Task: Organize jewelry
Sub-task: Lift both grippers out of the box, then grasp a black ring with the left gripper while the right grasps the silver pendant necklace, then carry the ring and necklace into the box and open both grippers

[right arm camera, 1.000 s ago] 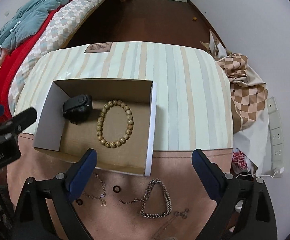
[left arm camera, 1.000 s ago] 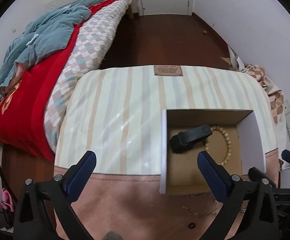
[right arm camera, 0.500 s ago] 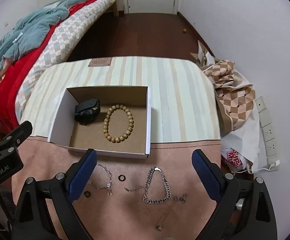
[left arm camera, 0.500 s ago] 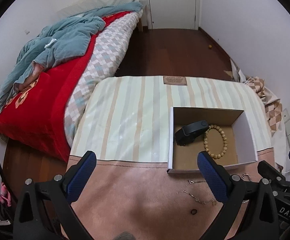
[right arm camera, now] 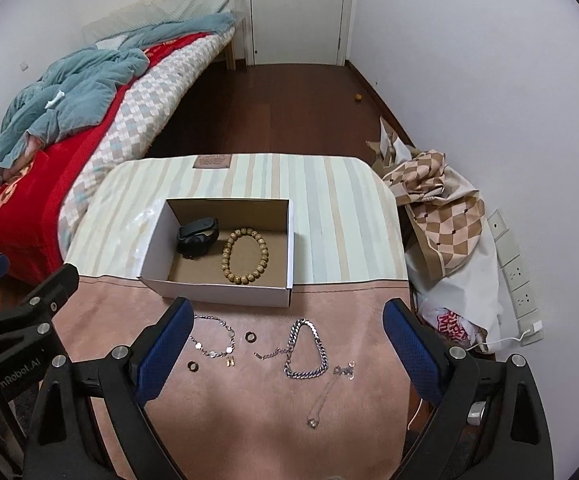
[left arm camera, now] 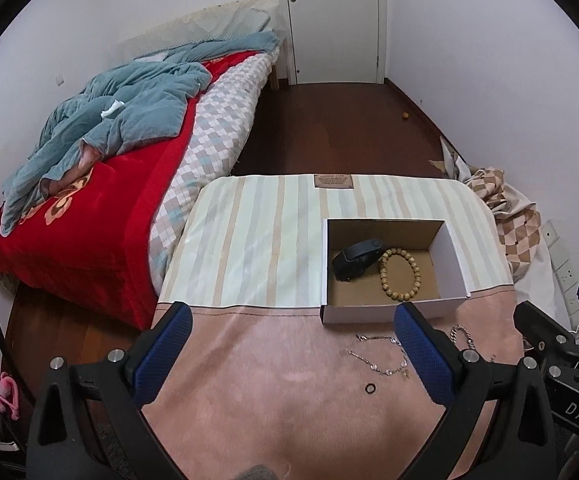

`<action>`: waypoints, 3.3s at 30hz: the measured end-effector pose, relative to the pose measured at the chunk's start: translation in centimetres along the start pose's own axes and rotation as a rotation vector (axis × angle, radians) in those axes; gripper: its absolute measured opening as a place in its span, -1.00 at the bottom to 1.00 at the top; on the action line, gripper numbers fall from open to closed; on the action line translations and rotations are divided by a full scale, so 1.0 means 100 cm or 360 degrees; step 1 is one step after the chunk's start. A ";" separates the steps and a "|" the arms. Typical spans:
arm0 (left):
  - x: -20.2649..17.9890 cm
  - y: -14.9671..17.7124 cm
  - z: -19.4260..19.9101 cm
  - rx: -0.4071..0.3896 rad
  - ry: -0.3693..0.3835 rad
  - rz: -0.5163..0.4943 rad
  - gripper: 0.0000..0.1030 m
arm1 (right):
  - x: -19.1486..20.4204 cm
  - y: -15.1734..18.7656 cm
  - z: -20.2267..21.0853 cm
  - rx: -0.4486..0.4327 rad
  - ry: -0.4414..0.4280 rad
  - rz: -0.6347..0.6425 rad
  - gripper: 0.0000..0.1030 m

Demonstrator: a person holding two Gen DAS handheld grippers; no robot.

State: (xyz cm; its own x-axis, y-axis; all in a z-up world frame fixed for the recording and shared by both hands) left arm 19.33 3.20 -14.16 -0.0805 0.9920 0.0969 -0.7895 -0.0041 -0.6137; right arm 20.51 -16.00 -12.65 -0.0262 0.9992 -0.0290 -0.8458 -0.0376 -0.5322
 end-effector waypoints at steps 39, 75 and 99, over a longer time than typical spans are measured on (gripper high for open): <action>-0.011 0.138 -0.107 0.0448 -0.0076 -0.0088 1.00 | -0.050 0.181 -0.110 0.0363 0.0045 -0.0246 -0.75; -0.095 0.127 -0.111 0.0388 0.0254 -0.0262 -0.81 | -0.075 0.153 -0.085 0.0203 -0.0046 -0.0381 -0.75; -0.061 -0.054 -0.087 0.0270 0.0585 0.0024 -0.81 | -0.010 -0.078 -0.010 -0.0212 -0.0483 -0.0216 -0.75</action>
State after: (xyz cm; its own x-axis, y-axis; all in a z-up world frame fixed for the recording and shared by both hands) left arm 29.39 -1.73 -18.22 0.1061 0.9705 -0.2167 -0.8815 -0.0090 -0.4720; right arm 27.69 -16.71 -9.27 -0.0923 0.9520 0.2918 -0.7761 0.1149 -0.6200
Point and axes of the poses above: each gripper's, at about its wrist camera, not at the fingertips, and z roughly against the way its jaws point, x to its left, y to its underside, the point moved 9 cm from there along -z, roughly the way its jaws point, and after that the axes turned 2 degrees about -z, right-handed, at the moved point
